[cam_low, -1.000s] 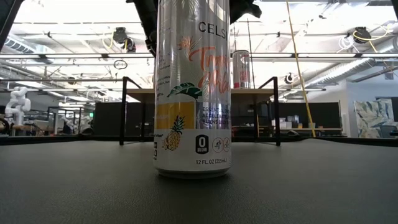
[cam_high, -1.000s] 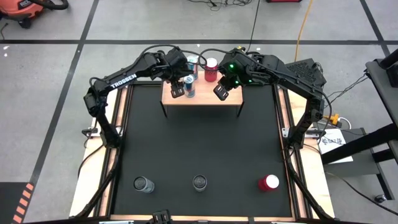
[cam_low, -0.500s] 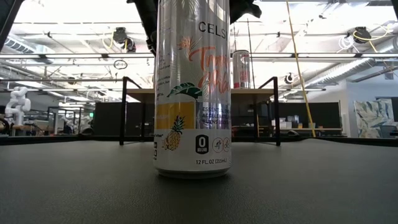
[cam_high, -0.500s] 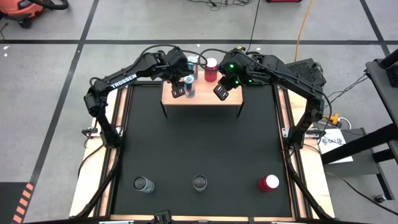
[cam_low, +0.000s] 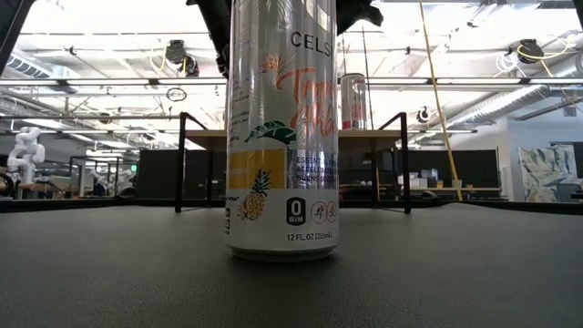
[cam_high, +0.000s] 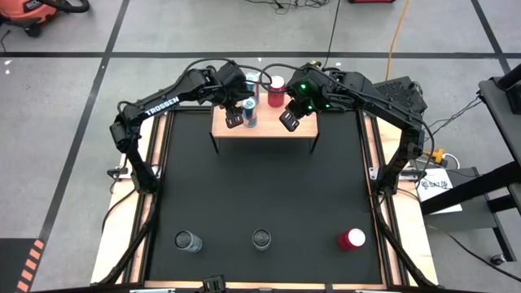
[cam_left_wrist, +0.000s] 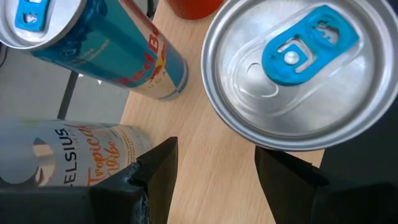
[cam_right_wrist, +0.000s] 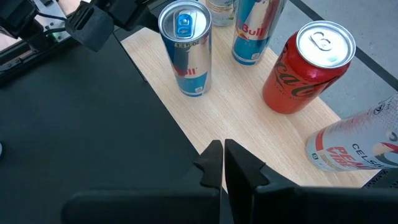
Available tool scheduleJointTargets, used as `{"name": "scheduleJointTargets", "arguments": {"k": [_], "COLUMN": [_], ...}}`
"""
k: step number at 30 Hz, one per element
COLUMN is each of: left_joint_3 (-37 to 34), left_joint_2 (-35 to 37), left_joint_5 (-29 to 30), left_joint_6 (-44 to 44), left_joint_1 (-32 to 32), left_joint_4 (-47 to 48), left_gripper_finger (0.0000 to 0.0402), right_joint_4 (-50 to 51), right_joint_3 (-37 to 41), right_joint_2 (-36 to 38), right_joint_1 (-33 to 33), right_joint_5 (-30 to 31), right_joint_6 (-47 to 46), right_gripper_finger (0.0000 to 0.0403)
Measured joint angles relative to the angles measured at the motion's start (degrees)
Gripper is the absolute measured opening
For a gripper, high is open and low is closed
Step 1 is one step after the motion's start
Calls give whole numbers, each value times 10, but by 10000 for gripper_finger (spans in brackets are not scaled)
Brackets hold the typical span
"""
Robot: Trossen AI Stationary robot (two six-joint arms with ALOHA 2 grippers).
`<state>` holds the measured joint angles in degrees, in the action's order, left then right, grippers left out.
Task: Place canned beverage on shelf
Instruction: Put the blue soda can on the shelf, then put the white-yellow soda can on the shelf
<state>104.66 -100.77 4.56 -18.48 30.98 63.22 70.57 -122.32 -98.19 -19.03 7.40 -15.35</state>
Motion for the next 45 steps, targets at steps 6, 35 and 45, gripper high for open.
{"name": "scheduleJointTargets", "arguments": {"k": [6, 35, 45], "left_joint_3": [0, 6, 6], "left_joint_2": [0, 169, 210], "left_joint_5": [0, -9, -30], "left_joint_6": [0, 125, 168], "left_joint_1": [0, -67, -138], "left_joint_4": [8, 227, 228], "left_gripper_finger": [216, 216, 216], "right_joint_4": [0, -34, -43], "right_joint_3": [0, 0, 0], "right_joint_2": [0, 0, 0], "right_joint_1": [0, 0, 0], "right_joint_5": [0, 0, -1], "right_joint_6": [0, -6, -48], "right_gripper_finger": [0, 0, 0]}}
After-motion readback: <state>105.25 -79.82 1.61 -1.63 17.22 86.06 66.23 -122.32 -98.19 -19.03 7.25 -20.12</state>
